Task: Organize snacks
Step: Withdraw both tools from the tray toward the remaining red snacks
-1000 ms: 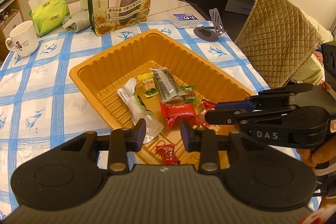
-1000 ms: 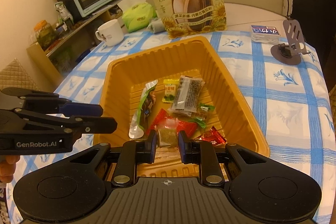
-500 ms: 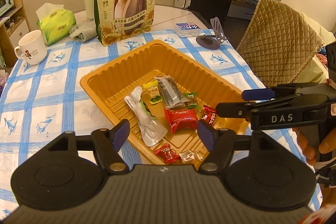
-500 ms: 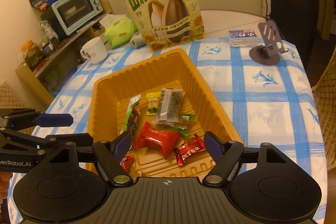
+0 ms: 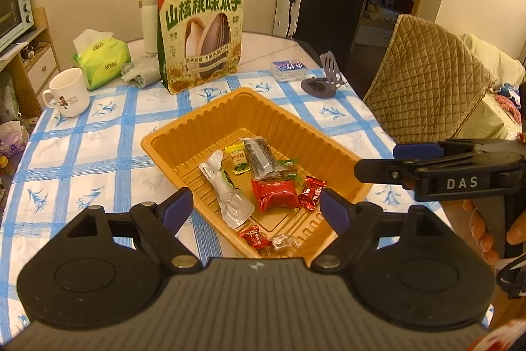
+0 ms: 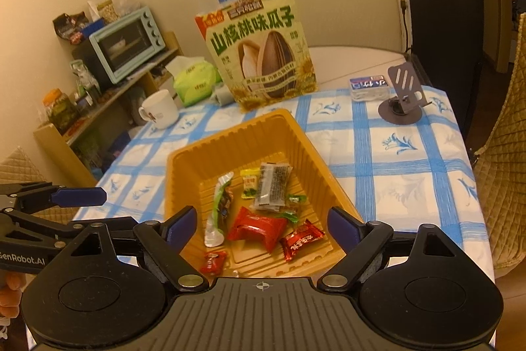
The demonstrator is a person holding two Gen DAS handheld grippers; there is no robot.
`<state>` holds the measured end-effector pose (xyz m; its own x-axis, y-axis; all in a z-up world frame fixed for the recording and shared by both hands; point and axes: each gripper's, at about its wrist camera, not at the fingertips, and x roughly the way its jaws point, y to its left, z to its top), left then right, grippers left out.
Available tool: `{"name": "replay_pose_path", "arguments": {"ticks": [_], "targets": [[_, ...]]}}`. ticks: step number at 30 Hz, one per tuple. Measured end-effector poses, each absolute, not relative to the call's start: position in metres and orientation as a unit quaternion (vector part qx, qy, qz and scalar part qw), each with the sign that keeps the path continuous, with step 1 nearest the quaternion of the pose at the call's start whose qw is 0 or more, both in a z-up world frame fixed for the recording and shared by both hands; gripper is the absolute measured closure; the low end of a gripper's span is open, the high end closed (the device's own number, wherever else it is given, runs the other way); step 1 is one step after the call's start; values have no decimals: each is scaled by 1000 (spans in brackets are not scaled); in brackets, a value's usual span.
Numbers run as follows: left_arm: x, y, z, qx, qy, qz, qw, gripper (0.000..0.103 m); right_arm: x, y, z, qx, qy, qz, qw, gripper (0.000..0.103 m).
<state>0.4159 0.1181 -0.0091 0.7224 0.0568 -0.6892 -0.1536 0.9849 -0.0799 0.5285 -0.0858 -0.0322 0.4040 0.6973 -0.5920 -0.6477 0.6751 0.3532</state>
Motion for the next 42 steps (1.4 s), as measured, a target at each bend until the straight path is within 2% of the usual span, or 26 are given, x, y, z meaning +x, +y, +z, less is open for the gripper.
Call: {"name": "replay_pose_path", "arguments": {"ticks": [14, 22, 42], "targets": [[333, 97, 13, -83, 344, 82, 932, 20, 458, -133, -6, 41, 330, 405, 852, 16], [283, 74, 14, -88, 342, 90, 931, 20, 415, -158, -10, 30, 335, 415, 845, 16], [212, 33, -25, -111, 379, 109, 912, 20, 344, -177, -48, -36, 375, 438, 816, 16]]}}
